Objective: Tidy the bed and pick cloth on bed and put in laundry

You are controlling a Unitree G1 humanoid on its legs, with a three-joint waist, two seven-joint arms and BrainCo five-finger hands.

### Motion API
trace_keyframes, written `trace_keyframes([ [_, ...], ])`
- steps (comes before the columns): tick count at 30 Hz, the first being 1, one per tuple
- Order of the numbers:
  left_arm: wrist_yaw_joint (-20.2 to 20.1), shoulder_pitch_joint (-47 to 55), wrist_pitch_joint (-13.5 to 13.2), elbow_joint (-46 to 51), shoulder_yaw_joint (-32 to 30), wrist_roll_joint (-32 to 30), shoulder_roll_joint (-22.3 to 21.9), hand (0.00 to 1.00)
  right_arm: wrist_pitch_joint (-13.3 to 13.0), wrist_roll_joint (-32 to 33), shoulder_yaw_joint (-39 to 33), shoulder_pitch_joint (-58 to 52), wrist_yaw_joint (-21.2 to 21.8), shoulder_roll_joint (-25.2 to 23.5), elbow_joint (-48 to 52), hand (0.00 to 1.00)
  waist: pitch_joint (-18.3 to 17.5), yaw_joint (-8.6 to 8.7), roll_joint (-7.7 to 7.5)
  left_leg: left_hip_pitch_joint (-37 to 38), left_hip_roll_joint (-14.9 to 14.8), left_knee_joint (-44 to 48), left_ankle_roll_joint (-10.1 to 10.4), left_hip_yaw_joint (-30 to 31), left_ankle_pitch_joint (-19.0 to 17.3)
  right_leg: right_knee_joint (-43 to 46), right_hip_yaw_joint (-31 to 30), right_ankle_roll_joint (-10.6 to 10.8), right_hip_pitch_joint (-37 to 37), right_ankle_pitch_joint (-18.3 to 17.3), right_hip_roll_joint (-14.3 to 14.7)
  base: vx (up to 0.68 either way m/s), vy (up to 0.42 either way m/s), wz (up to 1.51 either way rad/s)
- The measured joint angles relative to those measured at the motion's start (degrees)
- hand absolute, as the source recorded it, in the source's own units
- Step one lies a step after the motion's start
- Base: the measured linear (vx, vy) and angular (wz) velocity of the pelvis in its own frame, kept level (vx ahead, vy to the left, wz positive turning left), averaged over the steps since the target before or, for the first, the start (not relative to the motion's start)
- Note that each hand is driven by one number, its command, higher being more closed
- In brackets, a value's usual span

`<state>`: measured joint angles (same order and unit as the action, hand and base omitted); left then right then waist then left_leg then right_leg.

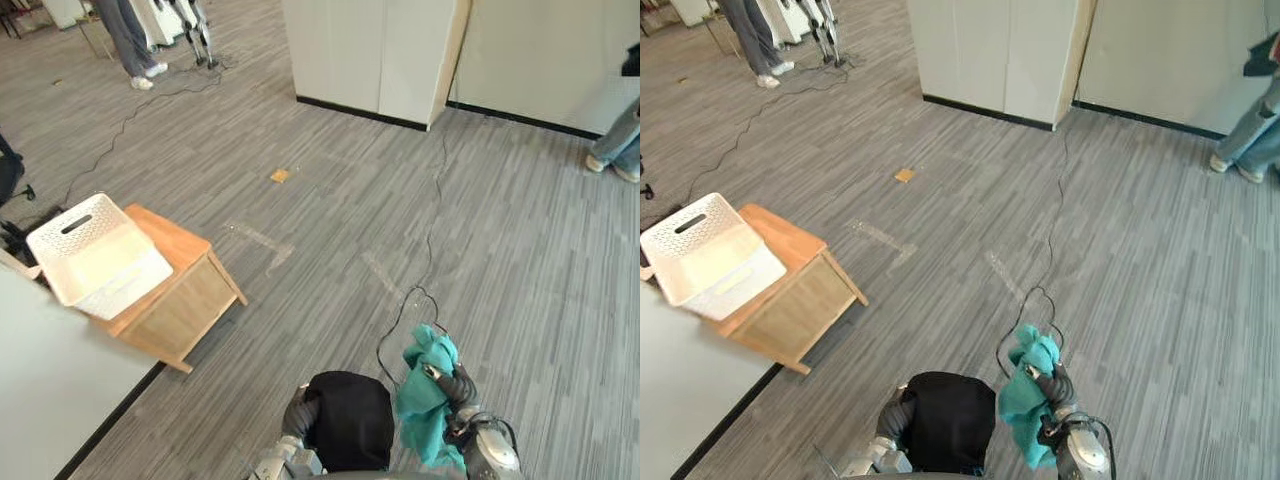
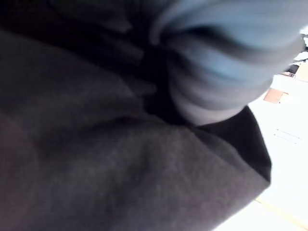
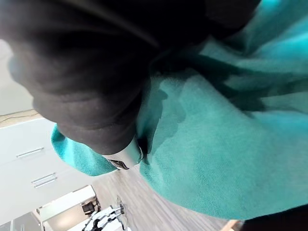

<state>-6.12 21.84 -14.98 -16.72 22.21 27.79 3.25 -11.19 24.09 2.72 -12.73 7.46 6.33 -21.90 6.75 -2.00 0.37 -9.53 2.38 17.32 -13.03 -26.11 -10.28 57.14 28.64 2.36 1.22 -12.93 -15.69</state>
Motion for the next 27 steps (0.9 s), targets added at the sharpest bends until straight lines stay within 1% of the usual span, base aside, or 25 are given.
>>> trace_keyframes([
  [2, 0.3, -0.7, 0.0, 0.0, -0.1, -1.0, 1.3, 1.0, 0.0, 0.0, 0.4, -0.4, 0.0, -0.7, -0.1, 1.0, 0.7, 0.67, -0.17, 6.3, 0.8, -1.3, 1.1, 5.1, -1.4, 4.7, 0.4, -1.3, -1.7, -0.9, -1.9, 0.74, -0.024, 1.32],
  [3, 0.4, -0.9, 0.0, 0.4, 0.0, -1.3, 2.1, 1.0, -0.8, 0.1, 1.0, -1.2, 0.0, -1.2, 0.0, 1.0, 0.9, 1.44, 0.8, 11.5, 0.4, -3.5, 1.1, 9.6, -1.3, 2.1, -0.9, -1.4, -3.3, -1.7, -0.7, 0.7, -0.066, 1.48],
  [4, 0.4, -1.2, 0.0, 0.8, 0.0, -1.4, 2.4, 1.0, -1.4, 0.1, 1.2, -1.4, -0.1, -1.4, 0.3, 1.0, 0.9, 1.56, 0.93, 13.1, 0.0, -4.2, 1.1, 11.0, -1.3, 0.3, -1.9, -1.0, -4.4, -2.2, 0.1, 0.66, -0.121, 1.52],
  [5, 0.4, -2.2, -0.2, 1.2, 0.1, -1.3, 3.1, 1.0, -2.5, 0.2, 1.8, -1.8, -0.9, -1.6, 0.8, 1.0, 1.1, 2.11, 1.43, 15.3, -0.5, -5.3, 1.3, 14.2, -1.2, -5.1, -4.3, -0.2, -7.7, -3.2, 1.5, 0.74, -0.241, 1.63],
  [6, 0.2, -4.5, -0.1, 1.2, 0.3, -1.3, 3.7, 1.0, -3.4, 0.7, 1.6, -1.8, -1.7, -1.4, 0.9, 1.0, 1.1, 3.21, 1.4, 16.3, -1.2, -5.7, 2.1, 18.1, -1.3, -14.4, -6.8, 0.2, -12.0, -3.4, 2.2, 0.61, -0.214, 1.68],
  [7, -0.1, -5.5, 0.1, 1.2, 0.3, -1.3, 3.9, 1.0, -3.6, 1.0, 0.8, -1.8, -1.7, -1.3, 0.9, 1.0, 1.1, 3.59, 1.52, 16.6, -1.8, -6.0, 3.6, 19.1, -1.6, -19.1, -7.7, 0.7, -13.6, -2.8, 2.8, 0.57, -0.261, 1.74],
  [8, -0.8, -7.4, 0.8, 1.2, -0.1, -1.3, 4.2, 1.0, -4.3, 3.4, -2.6, -2.1, -0.4, -1.3, 0.7, 1.0, 1.4, 4.43, 1.79, 17.8, -2.9, -7.4, 5.8, 20.5, -2.5, -31.5, -10.0, 2.5, -16.2, 1.5, 3.9, 0.56, -0.312, 1.46],
  [9, -1.9, -8.6, 1.2, 1.2, -0.6, -1.2, 5.0, 1.0, -6.0, 6.3, -6.1, -2.9, 1.9, -1.3, 0.0, 1.0, 1.7, 4.5, 1.34, 20.4, -3.7, -9.3, 9.8, 21.1, -4.0, -43.1, -13.6, 4.3, -18.2, 8.2, 3.8, 0.56, -0.312, 1.27],
  [10, -2.2, -8.6, 1.2, 1.2, -0.9, -1.1, 5.5, 1.0, -6.4, 7.1, -6.8, -3.1, 2.8, -1.3, -0.1, 1.0, 1.9, 4.44, 0.92, 21.7, -3.8, -9.7, 11.2, 21.2, -4.9, -45.4, -15.1, 4.7, -19.0, 10.5, 3.6, 0.71, -0.455, 0.83],
  [11, -2.7, -7.6, 1.3, 1.2, -1.8, -0.7, 7.2, 1.0, -7.4, 8.3, -7.1, -4.7, 4.5, -1.4, 0.1, 1.0, 2.6, 4.49, -0.89, 25.4, -3.6, -9.8, 13.7, 21.3, -7.1, -47.2, -18.7, 4.3, -19.5, 13.4, 3.4, 0.62, -0.437, 0.61],
  [12, -3.0, -5.9, 1.3, -0.9, -2.1, -0.3, 7.6, 1.0, -8.3, 8.9, -6.6, -7.1, 5.5, -0.2, 0.5, 1.0, 2.3, 5.89, -0.1, 28.2, -5.8, -8.7, 14.2, 22.0, -10.8, -41.3, -19.5, -1.5, -20.3, 17.1, 5.6, 0.62, -0.437, 0.49],
  [13, -3.0, -5.0, 1.4, -1.8, -2.1, -0.3, 6.6, 1.0, -8.4, 9.1, -6.0, -7.4, 5.7, 0.6, 0.5, 1.0, 1.5, 6.16, 2.09, 28.5, -8.1, -8.0, 14.4, 22.0, -12.0, -38.6, -18.7, -1.5, -21.3, 14.8, 7.4, 0.6, -0.376, -0.06],
  [14, -3.0, -3.2, 1.1, -2.0, -2.1, -0.3, 5.3, 1.0, -8.4, 9.1, -5.4, -7.0, 5.9, 1.2, 0.5, 1.0, 0.6, 5.3, 4.36, 26.9, -10.5, -3.2, 13.2, 21.1, -11.8, -35.3, -17.6, -2.3, -22.9, 11.4, 9.5, 0.56, -0.363, -0.68],
  [15, -2.8, -2.8, 1.0, -2.8, -1.8, -0.3, 4.8, 1.0, -8.5, 8.9, -4.7, -6.5, 6.2, 0.7, 1.0, 1.0, 1.1, 4.75, 4.26, 21.5, -12.1, 8.8, 11.7, 21.4, -8.0, -34.5, -17.5, -3.2, -22.3, 10.9, 9.9, 0.66, -0.44, -0.67],
  [16, -2.9, -2.6, 0.9, -2.9, -1.6, -0.3, 4.7, 1.0, -8.7, 8.7, -4.6, -6.7, 6.4, 0.5, 1.3, 1.0, 1.5, 4.9, 3.94, 19.5, -12.4, 13.6, 12.9, 21.5, -5.9, -34.7, -17.2, -2.7, -21.6, 10.1, 10.2, 0.51, -0.381, -0.24],
  [17, -3.0, -2.4, 0.8, -3.4, -1.7, -0.3, 3.5, 1.0, -8.7, 7.7, -4.2, -7.8, 6.8, 0.2, 1.8, 1.0, 2.7, 5.58, 4.64, 15.5, -15.3, 24.2, 14.7, 22.1, 1.3, -36.5, -16.0, -4.3, -17.6, 7.5, 12.4, 0.51, -0.308, 0.17],
  [18, -3.3, -1.6, 0.2, -3.4, -2.1, -0.3, 2.2, 1.0, -8.7, 6.9, -3.6, -8.5, 7.6, 0.1, 2.0, 1.0, 3.4, 5.71, 5.43, 12.4, -17.5, 31.9, 15.6, 22.4, 4.7, -39.0, -15.9, -6.4, -13.9, 6.1, 14.6, 0.5, -0.27, 0.19],
  [19, -3.9, -1.3, -0.4, -3.4, -2.4, -0.4, 1.2, 1.0, -9.3, 6.3, -3.4, -8.9, 8.1, 0.1, 2.0, 1.0, 3.8, 5.61, 5.89, 8.8, -17.9, 38.9, 15.5, 22.5, 3.9, -41.3, -16.2, -7.6, -10.9, 5.4, 16.0, 0.47, -0.192, 0.15],
  [20, -4.4, -1.2, -1.2, -3.4, -2.6, -0.4, 0.8, 1.0, -10.8, 5.6, -3.5, -9.4, 9.2, 0.9, 1.9, 1.0, 4.4, 5.56, 5.96, 3.7, -16.3, 44.6, 15.1, 21.7, 1.9, -45.1, -16.3, -8.4, -6.8, 4.9, 16.8, 0.39, -0.136, 0.07],
  [21, -5.2, -1.1, -1.5, -3.5, -2.8, -0.3, 0.9, 1.0, -12.0, 5.5, -3.5, -9.4, 9.9, 1.2, 1.9, 1.0, 4.6, 5.26, 5.72, 0.9, -14.8, 45.1, 14.8, 20.6, 0.6, -47.7, -16.3, -8.5, -4.8, 4.8, 16.7, 0.41, -0.126, -0.06],
  [22, -6.4, -1.2, -2.0, -3.4, -3.2, -0.1, 1.1, 1.0, -13.9, 5.6, -3.5, -9.3, 10.6, 1.8, 1.9, 1.0, 4.6, 4.47, 5.62, -2.2, -12.4, 42.5, 14.4, 18.2, -0.9, -51.9, -16.4, -8.5, -2.2, 4.8, 16.6, 0.36, -0.083, -0.37],
  [23, -7.4, -1.1, -2.7, -3.5, -4.0, 0.6, 1.2, 1.0, -15.2, 5.7, -4.0, -9.1, 11.2, 2.6, 1.9, 1.0, 4.7, 3.7, 5.29, -4.1, -10.1, 33.7, 14.0, 14.6, -1.7, -56.1, -16.5, -8.4, 0.6, 4.8, 16.3, 0.3, -0.052, -0.57],
  [25, -8.2, -1.0, -3.5, -3.4, -4.5, 0.9, 1.7, 1.0, -15.9, 6.0, -4.0, -9.3, 11.6, 2.9, 2.9, 1.0, 5.0, 2.94, 4.93, -3.9, -8.4, 17.0, 14.2, 9.8, -1.5, -58.0, -16.1, -6.9, 3.0, 5.7, 15.6, 0.26, -0.016, -0.4],
  [26, -8.9, -0.6, -3.6, -3.4, -4.3, 0.9, 1.9, 1.0, -16.1, 6.4, -4.0, -10.5, 11.6, 3.1, 3.2, 1.0, 4.9, 3.56, 5.24, -2.0, -7.9, 4.6, 15.7, 6.8, -0.2, -58.4, -14.0, -6.8, 5.1, 6.3, 15.7, 0.29, 0.021, 0.15],
  [27, -8.9, -0.3, -3.6, -3.0, -4.0, 0.9, 1.4, 1.0, -16.1, 6.9, -4.0, -12.0, 11.4, 3.5, 3.6, 1.0, 4.6, 4.3, 6.43, -0.7, -8.5, -4.8, 16.0, 5.1, 0.9, -59.0, -11.8, -5.9, 7.7, 6.2, 17.3, 0.39, 0.062, 0.29],
])
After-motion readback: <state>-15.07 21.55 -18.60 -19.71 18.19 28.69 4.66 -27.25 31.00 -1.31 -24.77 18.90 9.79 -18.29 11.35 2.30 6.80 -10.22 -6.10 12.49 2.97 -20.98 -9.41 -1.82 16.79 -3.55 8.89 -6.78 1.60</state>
